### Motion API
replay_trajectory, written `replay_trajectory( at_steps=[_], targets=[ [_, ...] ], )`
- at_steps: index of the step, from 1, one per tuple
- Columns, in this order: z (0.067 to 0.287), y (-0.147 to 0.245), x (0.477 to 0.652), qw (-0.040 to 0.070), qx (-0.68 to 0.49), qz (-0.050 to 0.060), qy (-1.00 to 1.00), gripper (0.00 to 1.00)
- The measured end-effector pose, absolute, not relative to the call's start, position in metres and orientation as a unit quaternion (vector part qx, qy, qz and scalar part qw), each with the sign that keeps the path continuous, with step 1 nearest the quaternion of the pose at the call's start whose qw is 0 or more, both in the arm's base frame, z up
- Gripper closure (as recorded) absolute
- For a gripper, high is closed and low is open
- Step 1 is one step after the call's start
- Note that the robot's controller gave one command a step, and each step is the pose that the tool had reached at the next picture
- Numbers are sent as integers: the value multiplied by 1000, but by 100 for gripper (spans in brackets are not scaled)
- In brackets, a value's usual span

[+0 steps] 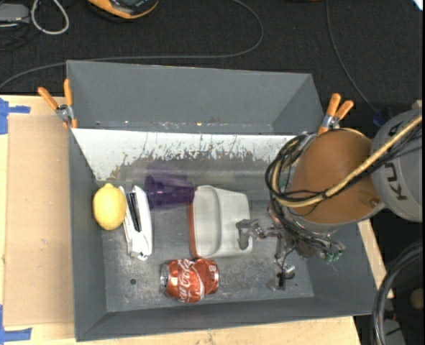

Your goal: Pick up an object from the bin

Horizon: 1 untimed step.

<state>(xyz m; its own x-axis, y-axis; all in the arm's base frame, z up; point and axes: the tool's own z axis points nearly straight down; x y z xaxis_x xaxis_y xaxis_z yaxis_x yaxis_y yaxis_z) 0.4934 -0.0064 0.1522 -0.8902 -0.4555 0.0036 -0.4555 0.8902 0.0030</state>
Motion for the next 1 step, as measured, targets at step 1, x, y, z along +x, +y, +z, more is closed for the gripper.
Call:
replay_trajectory(
  at_steps=[1],
  targets=[
    [98,135,522,2,455,-4,-890,0]
  ],
)
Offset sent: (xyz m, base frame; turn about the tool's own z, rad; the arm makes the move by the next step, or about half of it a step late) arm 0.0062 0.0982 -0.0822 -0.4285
